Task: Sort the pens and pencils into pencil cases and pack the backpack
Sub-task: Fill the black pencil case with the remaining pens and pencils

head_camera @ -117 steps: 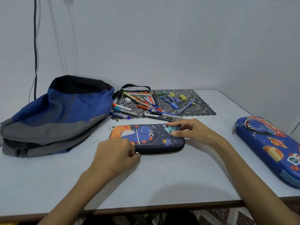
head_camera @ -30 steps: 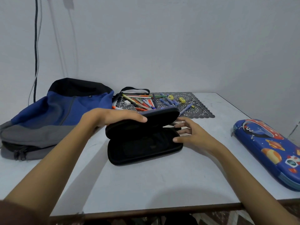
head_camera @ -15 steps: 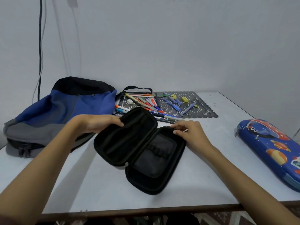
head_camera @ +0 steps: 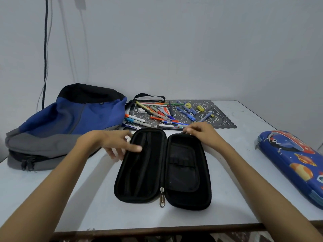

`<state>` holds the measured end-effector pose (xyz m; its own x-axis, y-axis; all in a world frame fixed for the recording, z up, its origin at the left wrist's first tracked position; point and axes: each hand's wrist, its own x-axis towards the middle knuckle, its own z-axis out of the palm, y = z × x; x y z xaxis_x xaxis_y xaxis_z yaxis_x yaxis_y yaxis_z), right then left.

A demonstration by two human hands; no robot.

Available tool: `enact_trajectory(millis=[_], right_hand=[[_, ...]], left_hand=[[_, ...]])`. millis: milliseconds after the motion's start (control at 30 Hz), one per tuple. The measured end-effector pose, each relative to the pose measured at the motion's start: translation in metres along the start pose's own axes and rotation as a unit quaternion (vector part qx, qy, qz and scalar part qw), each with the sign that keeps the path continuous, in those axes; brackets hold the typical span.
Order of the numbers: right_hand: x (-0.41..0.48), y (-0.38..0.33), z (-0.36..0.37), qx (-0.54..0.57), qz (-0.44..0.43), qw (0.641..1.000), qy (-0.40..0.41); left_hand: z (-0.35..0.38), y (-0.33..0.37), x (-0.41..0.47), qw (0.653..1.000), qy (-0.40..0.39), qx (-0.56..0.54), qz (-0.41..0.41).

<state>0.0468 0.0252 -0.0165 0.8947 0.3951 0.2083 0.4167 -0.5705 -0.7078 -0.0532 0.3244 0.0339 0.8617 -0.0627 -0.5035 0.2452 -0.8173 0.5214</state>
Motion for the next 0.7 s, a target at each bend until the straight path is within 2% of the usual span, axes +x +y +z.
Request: enact_trajectory(millis=[67,167,233,400,533,700], right_hand=[[0.006,0.002,-0.001,-0.013,0.003,1.0,0.007],[0.014,0.003,0.002,-0.067,-0.004,0.998,-0.013],[0.018,0.004,0.003,-0.085,-0.004,0.996,-0.012],[0.021,-0.002,0.003,-0.155,-0.016,0.988,0.003],[0.024,-0.011,0.009,-0.24,-0.032,0.97,0.022],[0.026,-0.011,0.01,-0.266,-0.035,0.963,0.022]], left_hand=[[0.009,0.004,0.008,0.995,0.087,-0.047,0.03],[0.023,0.004,0.025,0.97,0.227,0.014,0.09],[0.027,0.004,0.03,0.958,0.269,0.043,0.09],[0.024,0.007,0.027,0.959,0.268,0.073,0.059],[0.018,0.004,0.026,0.973,0.221,0.046,0.045],[0.019,-0.001,0.026,0.958,0.26,0.112,0.037]])
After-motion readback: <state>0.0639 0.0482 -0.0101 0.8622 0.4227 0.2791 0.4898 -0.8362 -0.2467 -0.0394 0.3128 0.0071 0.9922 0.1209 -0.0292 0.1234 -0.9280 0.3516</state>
